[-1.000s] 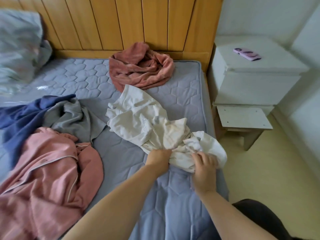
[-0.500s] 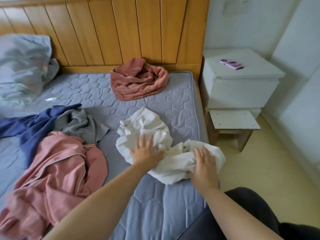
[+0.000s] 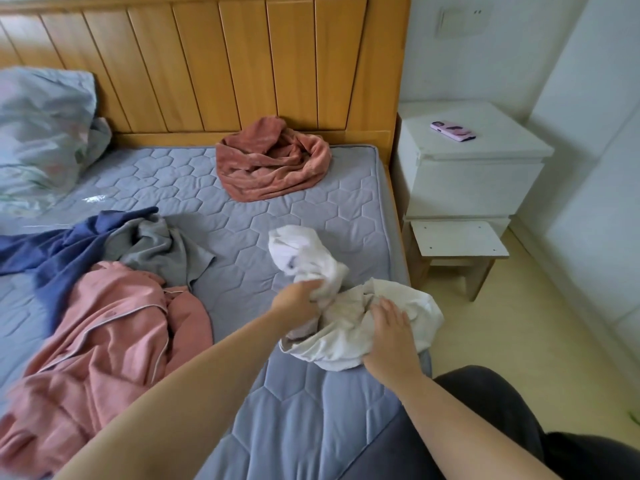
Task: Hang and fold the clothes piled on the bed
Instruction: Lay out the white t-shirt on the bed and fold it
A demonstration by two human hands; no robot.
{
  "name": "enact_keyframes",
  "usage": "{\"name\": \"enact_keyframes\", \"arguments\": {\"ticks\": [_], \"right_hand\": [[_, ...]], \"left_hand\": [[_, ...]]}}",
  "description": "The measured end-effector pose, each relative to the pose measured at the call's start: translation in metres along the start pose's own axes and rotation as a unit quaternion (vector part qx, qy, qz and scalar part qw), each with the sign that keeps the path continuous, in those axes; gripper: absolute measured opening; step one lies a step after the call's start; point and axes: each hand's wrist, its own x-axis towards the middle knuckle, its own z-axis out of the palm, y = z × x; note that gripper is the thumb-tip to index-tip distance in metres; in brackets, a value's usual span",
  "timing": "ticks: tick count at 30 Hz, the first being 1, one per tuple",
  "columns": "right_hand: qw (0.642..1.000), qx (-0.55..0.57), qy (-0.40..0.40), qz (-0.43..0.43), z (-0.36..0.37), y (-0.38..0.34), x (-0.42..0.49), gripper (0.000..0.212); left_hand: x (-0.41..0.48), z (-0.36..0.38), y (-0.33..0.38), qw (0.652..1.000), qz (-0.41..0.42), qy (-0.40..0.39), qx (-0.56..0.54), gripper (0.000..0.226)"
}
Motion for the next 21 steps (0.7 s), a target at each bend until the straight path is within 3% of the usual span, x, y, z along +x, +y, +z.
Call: {"name": "enact_keyframes", "arguments": {"ticks": [2,4,6,9,12,16,19,21], "right_hand": [[0.99,0.121,-0.02,0.065,-0.003,0.002,0.002,0.075],[0.969,0.213,-0.049,0.115,-0.007,0.006,0.001,0.079],[0.949,0.281,-0.052,0.136,-0.011,0.009,0.002,0.082],[0.928,0.338,-0.021,0.158,-0.018,0.005,0.003,0.065],[0.919,0.352,0.019,0.174,-0.021,0.0,0.007,0.055],[0.887,0.419,0.011,0.195,-0.021,-0.006,0.015,0.037],[0.889,0.394,-0.007,0.233,-0.016,-0.007,0.02,0.033],[0.904,0.345,-0.013,0.253,-0.015,-0.004,0.02,0.015]], "left_hand": [[-0.01,0.01,0.007,0.977,0.119,-0.095,0.147,0.044],[-0.017,0.019,0.008,0.95,0.179,-0.159,0.199,0.044],[-0.019,0.014,0.005,0.966,0.136,-0.186,0.116,0.037],[-0.021,0.004,0.003,0.973,0.052,-0.216,-0.06,0.021],[-0.029,0.004,0.004,0.967,0.086,-0.241,-0.006,0.023],[-0.035,0.02,0.013,0.945,0.168,-0.278,0.041,0.034],[-0.031,0.03,0.017,0.93,0.16,-0.329,0.038,0.039],[-0.027,0.032,0.02,0.95,0.11,-0.291,-0.022,0.036]]}}
